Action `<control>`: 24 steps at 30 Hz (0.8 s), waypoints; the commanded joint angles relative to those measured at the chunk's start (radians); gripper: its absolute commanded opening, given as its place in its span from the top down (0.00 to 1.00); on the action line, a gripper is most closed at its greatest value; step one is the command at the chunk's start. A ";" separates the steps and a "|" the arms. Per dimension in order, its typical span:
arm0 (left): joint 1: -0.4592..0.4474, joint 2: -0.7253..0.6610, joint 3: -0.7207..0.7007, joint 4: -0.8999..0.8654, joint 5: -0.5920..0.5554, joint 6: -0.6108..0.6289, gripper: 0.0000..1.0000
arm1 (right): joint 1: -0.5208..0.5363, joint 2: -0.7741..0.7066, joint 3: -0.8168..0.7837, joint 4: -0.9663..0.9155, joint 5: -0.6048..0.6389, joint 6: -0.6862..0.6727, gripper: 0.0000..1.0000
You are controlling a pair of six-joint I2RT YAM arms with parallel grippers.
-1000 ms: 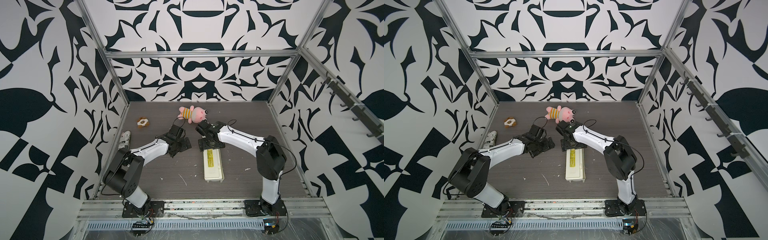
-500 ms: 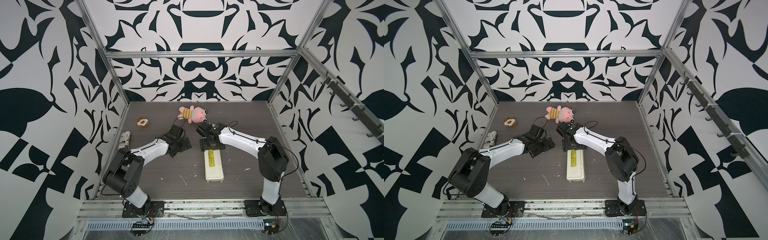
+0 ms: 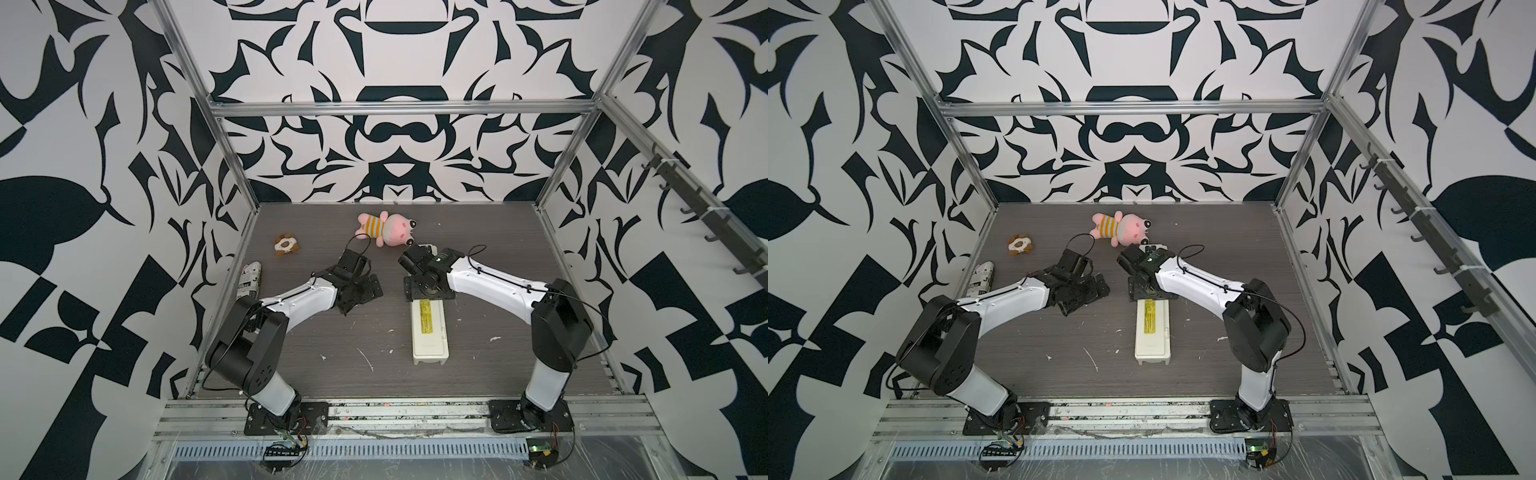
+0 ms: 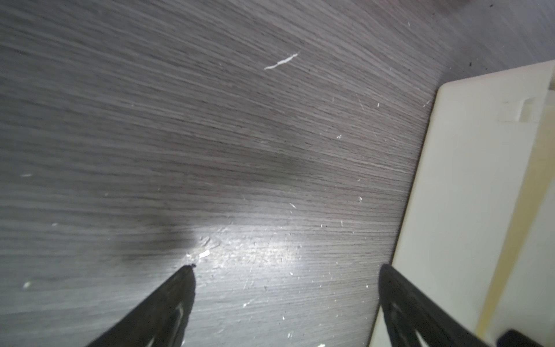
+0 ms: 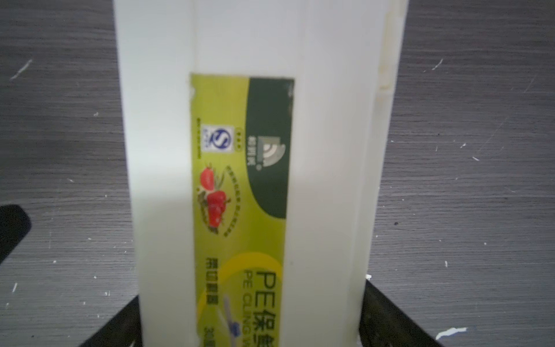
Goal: Put plastic wrap rolls into dispensers
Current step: Close the lid on the plastic wrap cutting box.
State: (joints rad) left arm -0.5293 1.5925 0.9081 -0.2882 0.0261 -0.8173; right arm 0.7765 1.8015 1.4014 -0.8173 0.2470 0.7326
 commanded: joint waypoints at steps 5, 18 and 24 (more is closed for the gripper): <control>0.004 0.014 0.001 -0.009 0.008 0.006 0.03 | -0.031 -0.027 -0.033 0.062 0.014 -0.031 0.08; 0.004 0.025 0.013 -0.022 0.008 0.004 0.03 | -0.062 -0.094 -0.152 0.166 -0.044 -0.028 0.08; 0.003 0.030 0.022 -0.028 0.008 0.004 0.03 | -0.068 -0.098 -0.180 0.193 -0.086 -0.010 0.09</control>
State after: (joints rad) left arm -0.5293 1.6077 0.9104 -0.2893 0.0273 -0.8177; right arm 0.7185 1.7168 1.2289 -0.6117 0.1478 0.7197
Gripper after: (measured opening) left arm 0.967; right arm 0.916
